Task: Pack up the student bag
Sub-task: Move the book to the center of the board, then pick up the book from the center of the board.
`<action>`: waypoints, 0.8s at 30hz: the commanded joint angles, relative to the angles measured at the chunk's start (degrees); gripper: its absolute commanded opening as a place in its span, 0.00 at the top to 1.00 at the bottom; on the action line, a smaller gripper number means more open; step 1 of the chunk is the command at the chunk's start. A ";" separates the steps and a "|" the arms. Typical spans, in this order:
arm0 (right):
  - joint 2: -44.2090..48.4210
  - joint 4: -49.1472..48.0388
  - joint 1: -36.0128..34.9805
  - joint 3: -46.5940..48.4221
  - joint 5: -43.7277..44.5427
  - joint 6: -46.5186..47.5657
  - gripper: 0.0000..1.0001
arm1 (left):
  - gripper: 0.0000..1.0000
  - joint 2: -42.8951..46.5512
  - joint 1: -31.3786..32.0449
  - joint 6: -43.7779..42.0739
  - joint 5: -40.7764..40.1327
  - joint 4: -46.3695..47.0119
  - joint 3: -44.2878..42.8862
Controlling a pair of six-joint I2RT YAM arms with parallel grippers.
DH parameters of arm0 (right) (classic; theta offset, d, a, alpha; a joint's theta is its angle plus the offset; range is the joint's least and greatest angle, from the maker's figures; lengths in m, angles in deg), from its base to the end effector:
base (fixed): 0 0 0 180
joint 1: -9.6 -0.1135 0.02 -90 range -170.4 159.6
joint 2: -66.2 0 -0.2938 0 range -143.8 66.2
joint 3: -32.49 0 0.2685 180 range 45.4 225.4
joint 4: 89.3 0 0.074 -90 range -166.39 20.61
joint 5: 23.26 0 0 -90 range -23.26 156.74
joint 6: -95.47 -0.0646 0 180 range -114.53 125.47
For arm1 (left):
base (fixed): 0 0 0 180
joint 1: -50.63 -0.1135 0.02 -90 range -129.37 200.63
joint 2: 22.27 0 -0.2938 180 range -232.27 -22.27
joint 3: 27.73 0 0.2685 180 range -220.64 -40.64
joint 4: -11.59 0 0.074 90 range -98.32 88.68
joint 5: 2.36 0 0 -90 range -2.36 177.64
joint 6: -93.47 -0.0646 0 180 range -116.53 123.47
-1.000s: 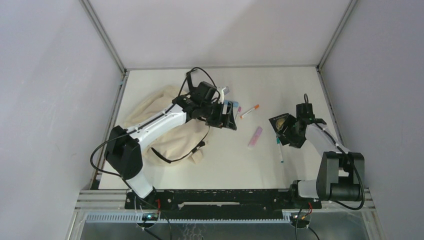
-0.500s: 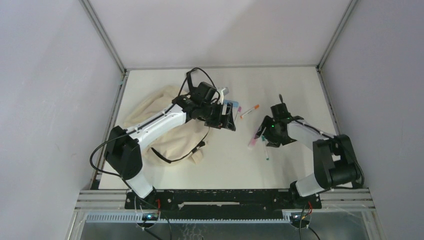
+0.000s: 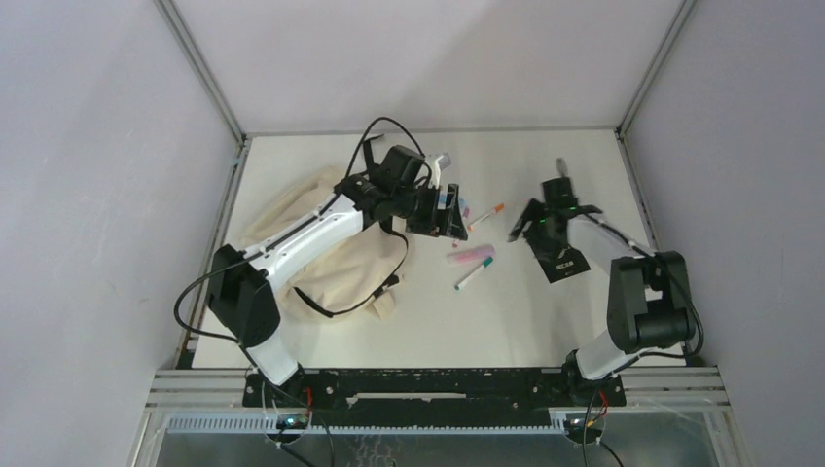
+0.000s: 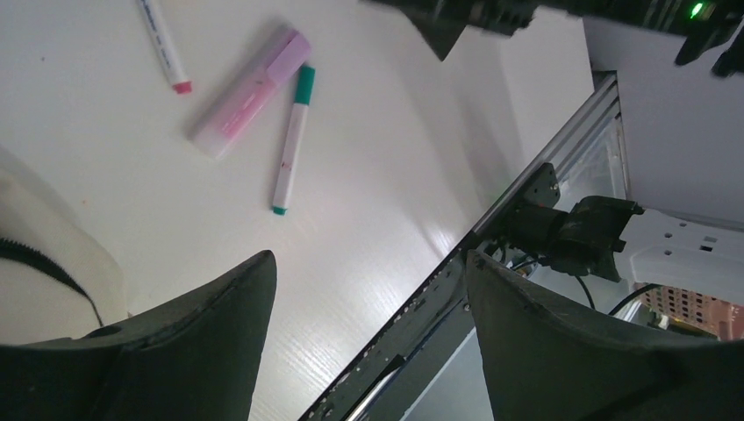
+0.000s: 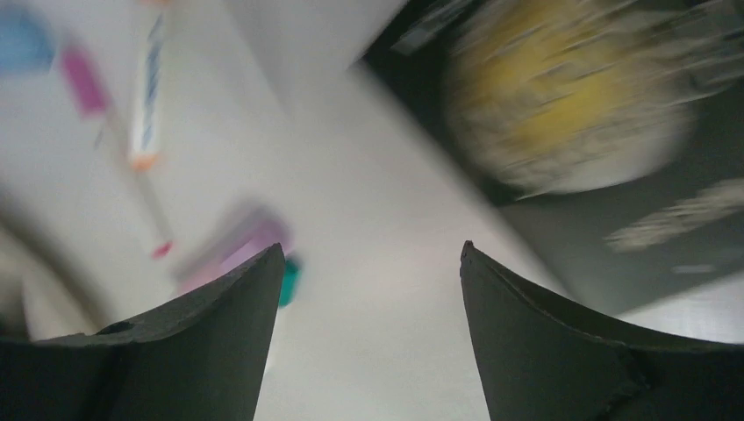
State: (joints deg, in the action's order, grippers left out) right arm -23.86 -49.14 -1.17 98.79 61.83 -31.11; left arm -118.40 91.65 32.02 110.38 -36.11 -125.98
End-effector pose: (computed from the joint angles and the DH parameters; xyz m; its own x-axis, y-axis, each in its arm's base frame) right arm 0.3201 0.0665 0.1748 -0.8415 0.4443 -0.3072 0.3466 0.8804 0.3237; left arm 0.2953 -0.2900 0.3201 -0.8602 0.1641 -0.4829 0.4535 0.6793 -0.5770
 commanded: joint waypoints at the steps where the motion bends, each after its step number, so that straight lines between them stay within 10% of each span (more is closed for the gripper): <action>1: 3.24 3.88 12.53 1.71 12.13 7.67 0.17 | 0.17 -3.23 1.65 1.68 2.02 1.88 -6.14; 9: -5.88 -0.21 26.75 6.43 1.16 13.55 0.11 | 0.17 -12.16 4.94 4.90 4.32 2.19 -12.37; 24: -9.48 2.49 21.36 4.44 -10.41 13.37 0.11 | 0.16 -30.82 6.14 19.79 9.09 8.25 -25.69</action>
State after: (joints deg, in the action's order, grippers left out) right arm -35.29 -49.73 23.55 107.42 56.87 -17.40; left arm -145.86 97.51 47.17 117.05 -29.22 -144.47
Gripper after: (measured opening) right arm 0.901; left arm 0.844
